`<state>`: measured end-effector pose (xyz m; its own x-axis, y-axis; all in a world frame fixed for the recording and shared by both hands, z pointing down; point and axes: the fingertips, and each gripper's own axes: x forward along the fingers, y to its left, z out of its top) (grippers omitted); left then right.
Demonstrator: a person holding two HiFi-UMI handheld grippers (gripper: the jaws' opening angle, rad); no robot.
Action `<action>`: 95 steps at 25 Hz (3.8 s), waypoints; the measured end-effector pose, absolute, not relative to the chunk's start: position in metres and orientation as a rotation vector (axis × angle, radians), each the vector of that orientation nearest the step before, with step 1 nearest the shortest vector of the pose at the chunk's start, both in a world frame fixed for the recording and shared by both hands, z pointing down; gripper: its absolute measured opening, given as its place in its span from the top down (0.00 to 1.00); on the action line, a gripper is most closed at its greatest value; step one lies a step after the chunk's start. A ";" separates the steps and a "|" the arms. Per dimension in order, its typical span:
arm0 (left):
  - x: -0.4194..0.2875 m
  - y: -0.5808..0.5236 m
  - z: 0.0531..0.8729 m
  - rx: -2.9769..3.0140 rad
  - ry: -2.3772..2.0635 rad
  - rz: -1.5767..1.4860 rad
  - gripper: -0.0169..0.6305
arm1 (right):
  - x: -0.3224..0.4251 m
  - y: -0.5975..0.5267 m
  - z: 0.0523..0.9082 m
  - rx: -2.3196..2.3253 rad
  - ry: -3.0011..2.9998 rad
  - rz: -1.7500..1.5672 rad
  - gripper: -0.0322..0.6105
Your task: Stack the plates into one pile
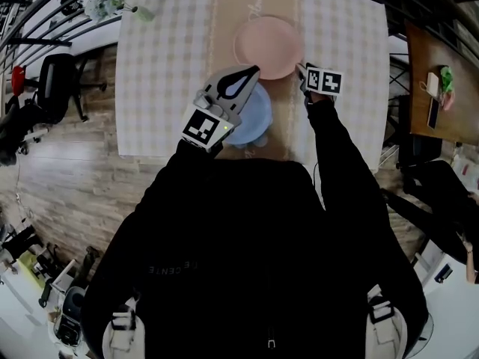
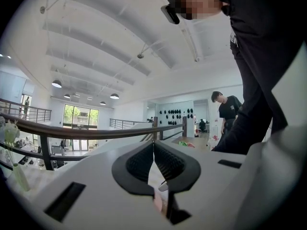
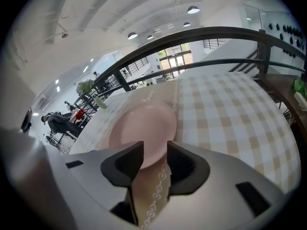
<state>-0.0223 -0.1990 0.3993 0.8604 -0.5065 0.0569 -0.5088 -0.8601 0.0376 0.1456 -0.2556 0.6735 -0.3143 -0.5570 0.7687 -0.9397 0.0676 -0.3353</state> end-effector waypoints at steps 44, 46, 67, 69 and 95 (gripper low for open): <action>-0.054 -0.210 0.432 2.895 -0.895 0.145 0.94 | 0.159 -0.317 0.730 1.754 -1.773 1.414 0.92; -0.054 -0.207 0.428 2.896 -0.897 0.143 0.94 | 0.158 -0.317 0.725 1.758 -1.776 1.461 0.92; -0.097 -0.168 0.403 2.911 -1.021 0.064 0.94 | 0.148 -0.283 0.653 1.797 -1.886 1.633 0.91; -0.100 -0.163 0.404 2.905 -1.026 0.061 0.94 | 0.143 -0.274 0.649 1.783 -1.899 1.646 0.91; -0.130 -0.118 0.419 2.918 -0.992 0.099 0.94 | 0.040 -0.139 0.694 1.460 -1.917 1.767 0.90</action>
